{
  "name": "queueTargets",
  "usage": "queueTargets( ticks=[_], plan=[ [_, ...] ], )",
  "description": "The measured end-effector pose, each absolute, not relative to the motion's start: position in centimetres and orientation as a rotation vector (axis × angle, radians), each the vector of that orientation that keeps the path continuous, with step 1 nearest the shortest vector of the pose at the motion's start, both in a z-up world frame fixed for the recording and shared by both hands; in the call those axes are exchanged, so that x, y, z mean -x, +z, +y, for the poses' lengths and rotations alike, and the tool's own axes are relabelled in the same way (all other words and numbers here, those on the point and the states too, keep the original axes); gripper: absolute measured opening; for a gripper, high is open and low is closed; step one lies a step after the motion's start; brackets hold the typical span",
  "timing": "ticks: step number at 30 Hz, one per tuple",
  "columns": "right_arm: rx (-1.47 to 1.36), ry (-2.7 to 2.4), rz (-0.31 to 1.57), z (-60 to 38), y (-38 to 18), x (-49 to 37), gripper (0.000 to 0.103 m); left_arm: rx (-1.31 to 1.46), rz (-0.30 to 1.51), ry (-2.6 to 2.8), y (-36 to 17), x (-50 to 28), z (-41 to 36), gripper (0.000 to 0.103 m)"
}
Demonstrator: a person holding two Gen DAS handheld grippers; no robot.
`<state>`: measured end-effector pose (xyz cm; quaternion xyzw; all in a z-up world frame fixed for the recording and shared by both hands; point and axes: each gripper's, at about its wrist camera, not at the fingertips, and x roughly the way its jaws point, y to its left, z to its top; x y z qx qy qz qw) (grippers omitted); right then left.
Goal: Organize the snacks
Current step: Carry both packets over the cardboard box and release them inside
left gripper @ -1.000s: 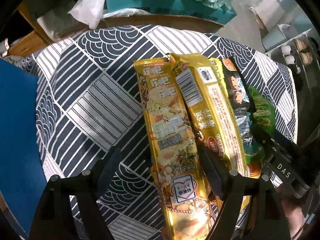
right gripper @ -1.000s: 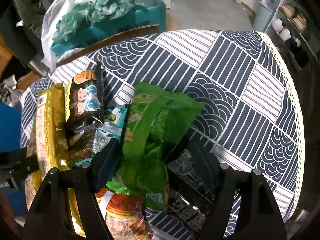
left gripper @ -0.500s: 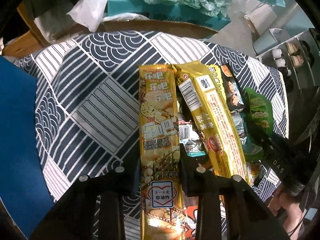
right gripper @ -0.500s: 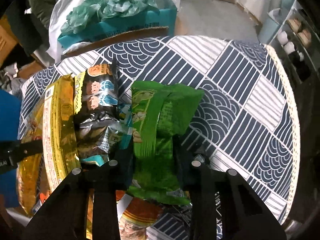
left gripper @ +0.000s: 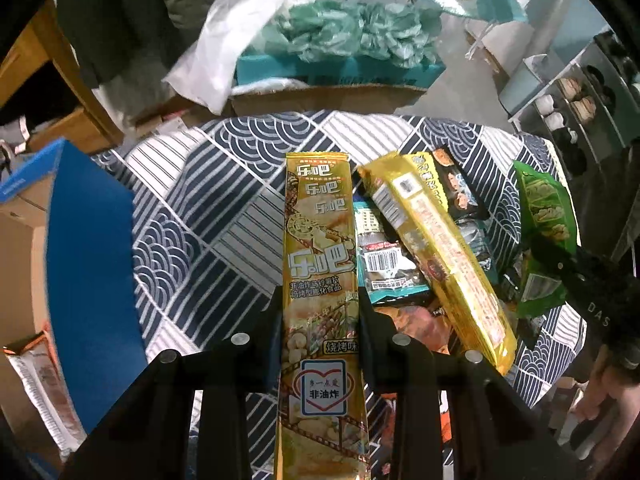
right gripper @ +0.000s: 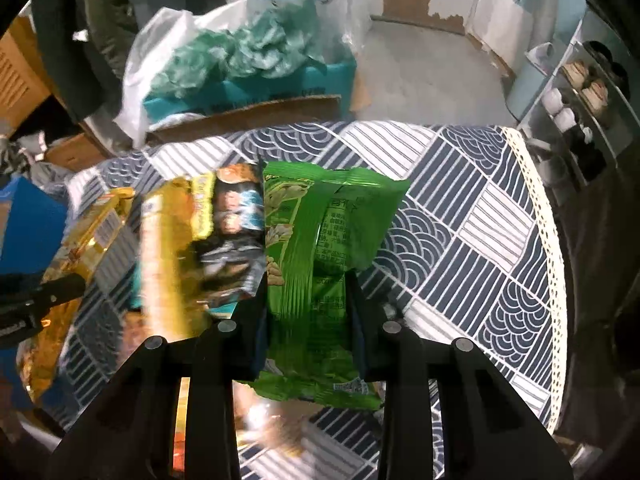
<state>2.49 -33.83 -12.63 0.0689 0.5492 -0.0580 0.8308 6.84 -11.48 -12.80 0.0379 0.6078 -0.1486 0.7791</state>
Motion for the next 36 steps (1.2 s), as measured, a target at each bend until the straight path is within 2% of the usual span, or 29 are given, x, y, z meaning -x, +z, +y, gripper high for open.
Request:
queueTargets(
  ticks=[24,36],
  plan=[
    [-0.032,0.040,1.053,-25.2,-4.9,0.9,0.031,-0.166,1.108,-0.317,-5.8,-2.2,-7.2,0.032],
    [0.027,0.159,1.023,-19.2,-3.0,1.3,0.031,-0.123,1.083,-0.284,-4.0,-0.7,-2.5,0.032]
  ],
)
